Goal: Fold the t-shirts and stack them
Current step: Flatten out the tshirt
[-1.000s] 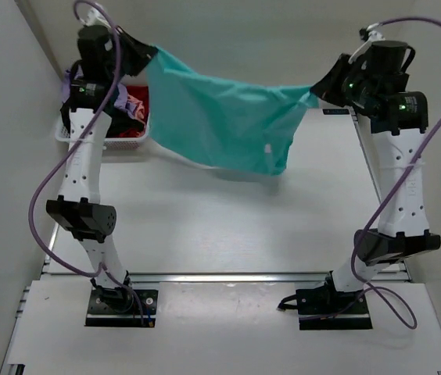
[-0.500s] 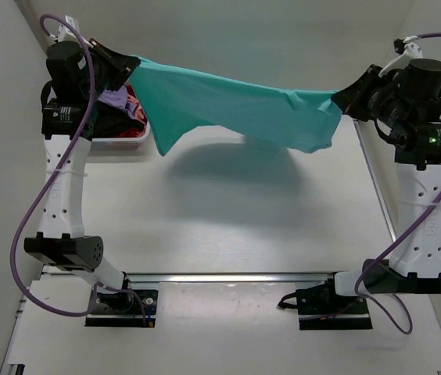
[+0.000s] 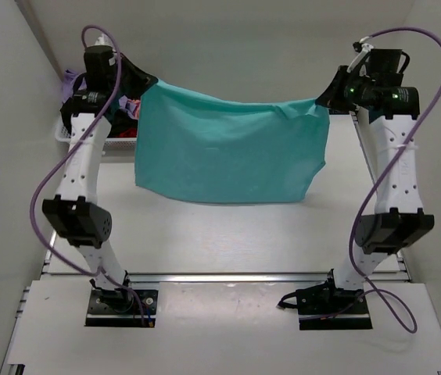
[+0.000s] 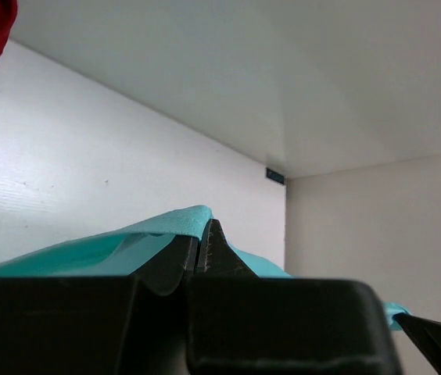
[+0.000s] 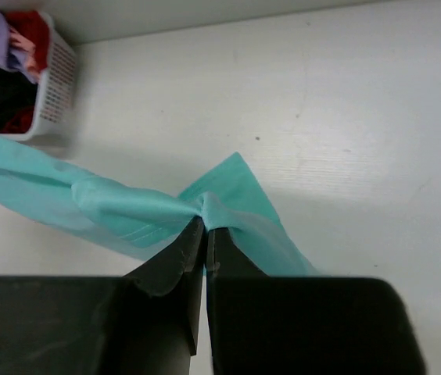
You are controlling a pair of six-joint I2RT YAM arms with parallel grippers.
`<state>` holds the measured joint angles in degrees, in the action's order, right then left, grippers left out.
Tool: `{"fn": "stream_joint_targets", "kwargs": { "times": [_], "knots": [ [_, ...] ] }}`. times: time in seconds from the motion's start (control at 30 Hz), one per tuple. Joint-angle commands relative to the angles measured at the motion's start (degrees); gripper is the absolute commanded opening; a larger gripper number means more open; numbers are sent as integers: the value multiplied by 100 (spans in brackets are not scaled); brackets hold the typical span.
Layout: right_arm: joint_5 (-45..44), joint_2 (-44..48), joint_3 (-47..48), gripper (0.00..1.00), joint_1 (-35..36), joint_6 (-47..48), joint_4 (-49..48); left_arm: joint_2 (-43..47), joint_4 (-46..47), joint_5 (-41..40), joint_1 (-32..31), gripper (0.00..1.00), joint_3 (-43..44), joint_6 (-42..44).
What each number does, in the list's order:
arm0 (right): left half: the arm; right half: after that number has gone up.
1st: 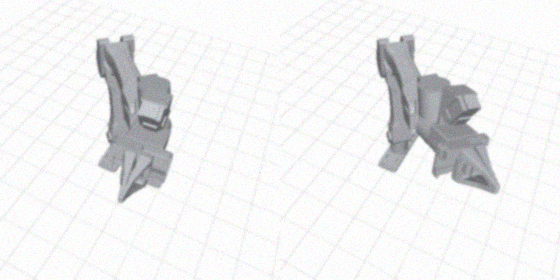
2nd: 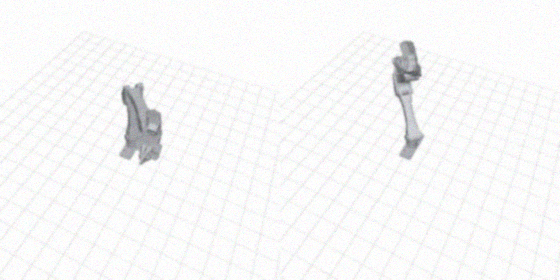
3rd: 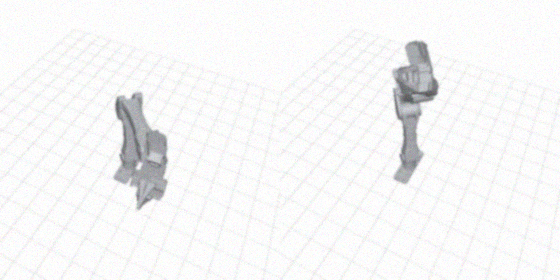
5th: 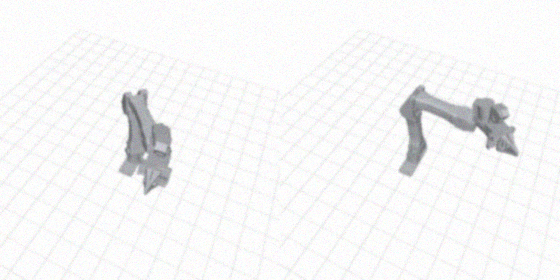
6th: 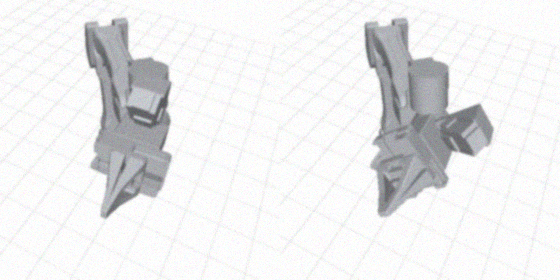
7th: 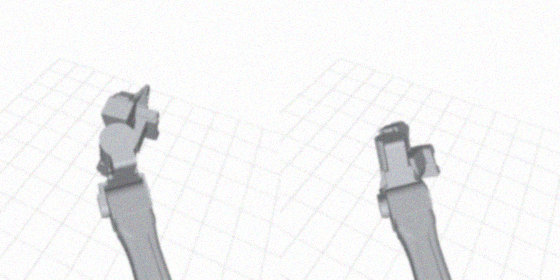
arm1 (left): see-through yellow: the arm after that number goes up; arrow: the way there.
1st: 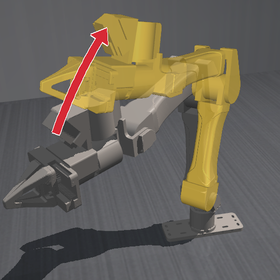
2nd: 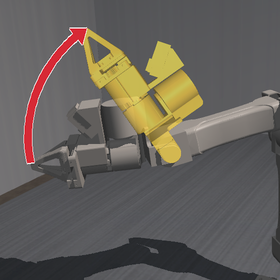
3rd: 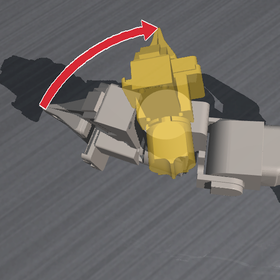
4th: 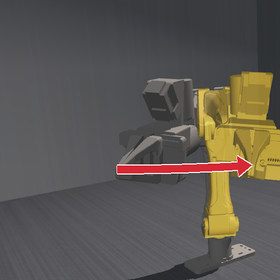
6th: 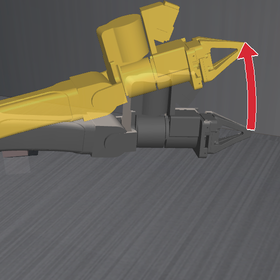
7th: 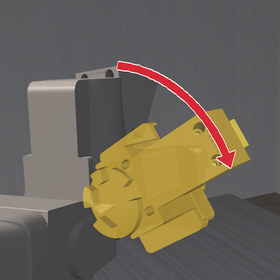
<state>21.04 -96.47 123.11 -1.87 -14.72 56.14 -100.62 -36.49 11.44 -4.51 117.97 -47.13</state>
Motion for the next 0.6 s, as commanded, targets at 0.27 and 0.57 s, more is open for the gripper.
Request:
{"fn": "stream_joint_targets", "kwargs": {
  "times": [0.27,0.57],
  "knots": [
    [-82,82,1631,0,-156,-48,-1499,-530,273,253,100,0,1617,-59],
    [-371,1155,-423,0,36,171,-974,1552,615,60,21,0,-1639,266]
  ]
}}
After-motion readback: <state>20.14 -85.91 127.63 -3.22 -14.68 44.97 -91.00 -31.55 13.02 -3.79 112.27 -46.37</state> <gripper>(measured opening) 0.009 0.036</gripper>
